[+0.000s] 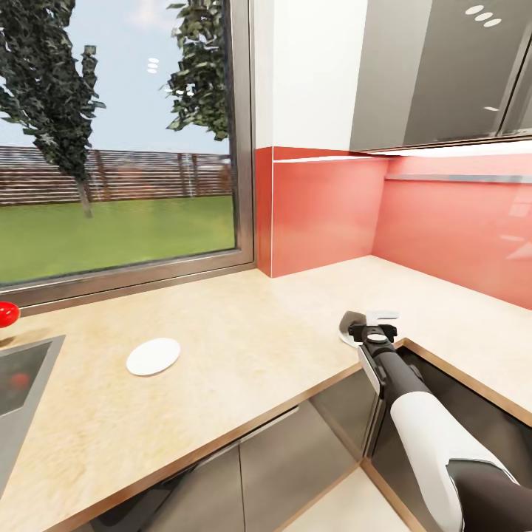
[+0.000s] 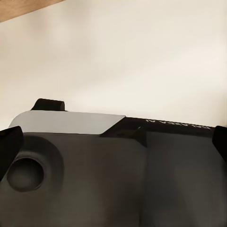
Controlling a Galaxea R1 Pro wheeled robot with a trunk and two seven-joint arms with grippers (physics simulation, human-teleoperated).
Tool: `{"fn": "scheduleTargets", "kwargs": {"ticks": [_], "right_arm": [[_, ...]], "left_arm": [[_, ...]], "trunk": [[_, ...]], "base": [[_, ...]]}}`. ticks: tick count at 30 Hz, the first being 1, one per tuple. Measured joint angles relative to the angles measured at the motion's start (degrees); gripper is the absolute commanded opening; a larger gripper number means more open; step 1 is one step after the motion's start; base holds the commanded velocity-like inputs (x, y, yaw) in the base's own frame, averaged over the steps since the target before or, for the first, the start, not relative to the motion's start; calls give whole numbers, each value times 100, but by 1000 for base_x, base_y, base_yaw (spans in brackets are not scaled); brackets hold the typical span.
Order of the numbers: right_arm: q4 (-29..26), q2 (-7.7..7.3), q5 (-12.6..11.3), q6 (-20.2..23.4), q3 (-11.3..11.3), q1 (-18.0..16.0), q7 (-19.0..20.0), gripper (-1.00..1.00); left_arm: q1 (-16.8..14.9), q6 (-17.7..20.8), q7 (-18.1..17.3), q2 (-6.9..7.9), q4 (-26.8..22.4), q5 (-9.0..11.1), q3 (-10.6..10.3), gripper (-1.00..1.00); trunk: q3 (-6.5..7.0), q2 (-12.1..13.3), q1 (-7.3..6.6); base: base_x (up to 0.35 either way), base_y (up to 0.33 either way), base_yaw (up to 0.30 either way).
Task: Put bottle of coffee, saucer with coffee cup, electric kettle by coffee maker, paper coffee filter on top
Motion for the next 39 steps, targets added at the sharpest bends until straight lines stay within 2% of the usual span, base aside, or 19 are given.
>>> {"fn": "scheduleTargets", "kwargs": {"ticks": [6,7,16,39], "right_arm": [[0,0,0,0,0,0,-1,100],[0,0,0,0,0,0,0,-100],[-11,-1,107,16,-1,-5,-13,-100],[-8,0,66,9,1,-3,-10,-100]], "left_arm": [[0,0,0,0,0,0,1,100],[0,0,0,0,0,0,3,100],[1,0,0,0,0,0,4,100],[0,0,0,0,0,0,0,100]], "trunk": [[0,0,0],[0,0,0],[1,-1,0],[1,-1,0]], "base": [[0,0,0],[0,0,0],[0,0,0],[0,0,0]]}}
